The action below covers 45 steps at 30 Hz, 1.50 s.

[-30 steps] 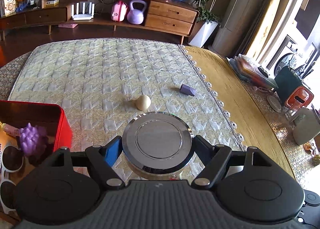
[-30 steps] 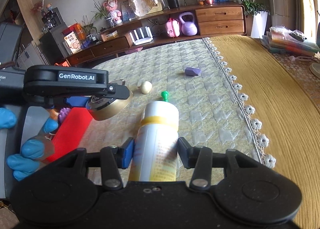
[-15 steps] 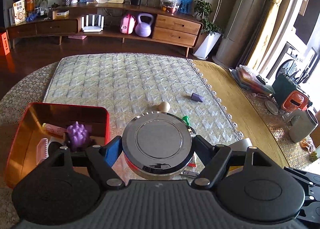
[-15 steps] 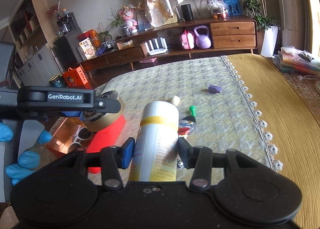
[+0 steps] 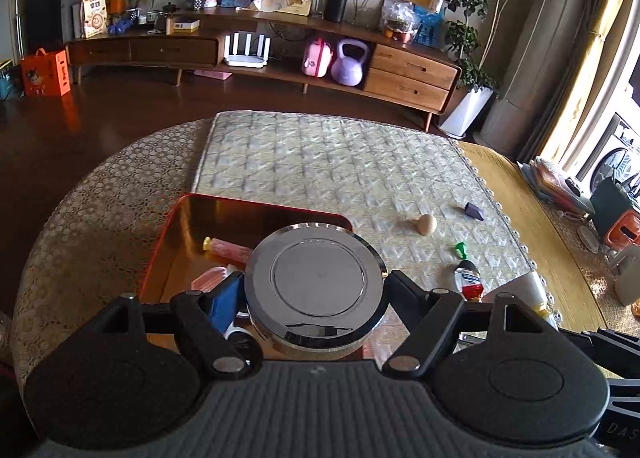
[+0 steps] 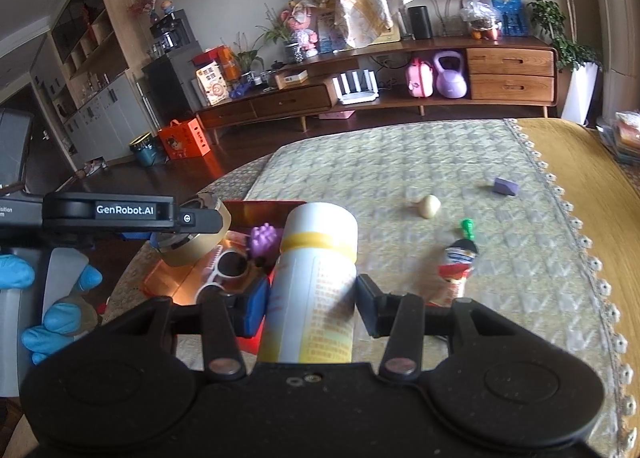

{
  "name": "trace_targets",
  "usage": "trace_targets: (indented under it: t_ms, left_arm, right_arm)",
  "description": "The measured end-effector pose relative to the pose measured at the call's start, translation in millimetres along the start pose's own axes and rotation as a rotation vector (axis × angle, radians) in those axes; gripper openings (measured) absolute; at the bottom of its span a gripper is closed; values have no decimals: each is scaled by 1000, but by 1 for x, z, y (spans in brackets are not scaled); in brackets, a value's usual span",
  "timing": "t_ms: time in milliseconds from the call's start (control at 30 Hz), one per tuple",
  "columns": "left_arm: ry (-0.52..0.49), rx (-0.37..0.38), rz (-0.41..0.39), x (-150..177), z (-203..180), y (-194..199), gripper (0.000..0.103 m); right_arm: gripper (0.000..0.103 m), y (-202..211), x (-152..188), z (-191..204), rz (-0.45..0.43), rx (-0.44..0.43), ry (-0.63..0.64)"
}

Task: Organize rigid objects
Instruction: 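Lift and carry the silver tin and white bottle with both tools over the red box, then lower and open left tool to drop the tin while right tool releases the bottle into the box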

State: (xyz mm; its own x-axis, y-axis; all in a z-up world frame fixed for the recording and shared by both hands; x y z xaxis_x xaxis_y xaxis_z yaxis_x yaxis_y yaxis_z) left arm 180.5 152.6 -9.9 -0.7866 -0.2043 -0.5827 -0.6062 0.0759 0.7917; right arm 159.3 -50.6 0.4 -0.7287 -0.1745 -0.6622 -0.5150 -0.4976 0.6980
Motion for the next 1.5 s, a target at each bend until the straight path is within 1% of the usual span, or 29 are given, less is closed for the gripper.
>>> trace_targets:
  t_ms: [267,367,567,733,867,1067,1333,1500]
  left_arm:
    - [37,-57,-17,-4,41,-4,77]
    - [57,-86,-13,-7,55,-13,77]
    - [79,-107,-7,-16,71,-30,77]
    - [73,-110,-3,-25,71,-43,77]
    - [59,-132,3,-32,67,-56,77]
    - [53,-139,16,-39,65,-72,77]
    - [26,-141,36,-37,60,-93,77]
    - [21,-133,49,-35,57,-101,77]
  right_arm:
    - [46,-29,-11,34,25,-36,34]
    - [46,-41,-14,46,38,-45,48]
    - [46,-70,-22,65,67,-45,69]
    - [46,-91,-27,77,77,-44,96]
    - [46,-105,-29,83,85,-18,131]
    - [46,-120,-25,90,108,-8,170]
    - [45,-129,-18,93,121,17,219]
    - [44,-132,-15,90,138,7,206]
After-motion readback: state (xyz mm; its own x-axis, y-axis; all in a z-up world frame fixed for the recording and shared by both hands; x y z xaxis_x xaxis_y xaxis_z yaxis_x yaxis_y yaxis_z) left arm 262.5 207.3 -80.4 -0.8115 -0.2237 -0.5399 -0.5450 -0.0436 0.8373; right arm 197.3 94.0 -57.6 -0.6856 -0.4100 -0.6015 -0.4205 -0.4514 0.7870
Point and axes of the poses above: each gripper's, at about its wrist camera, not at the fingertips, and y roughly against the way its jaws point, z to its left, x to its underside, the point moved 3 cm from there along -y, roughly the way its jaws point, and after that the axes turned 8 degrees about z, right-handed, at the moved point
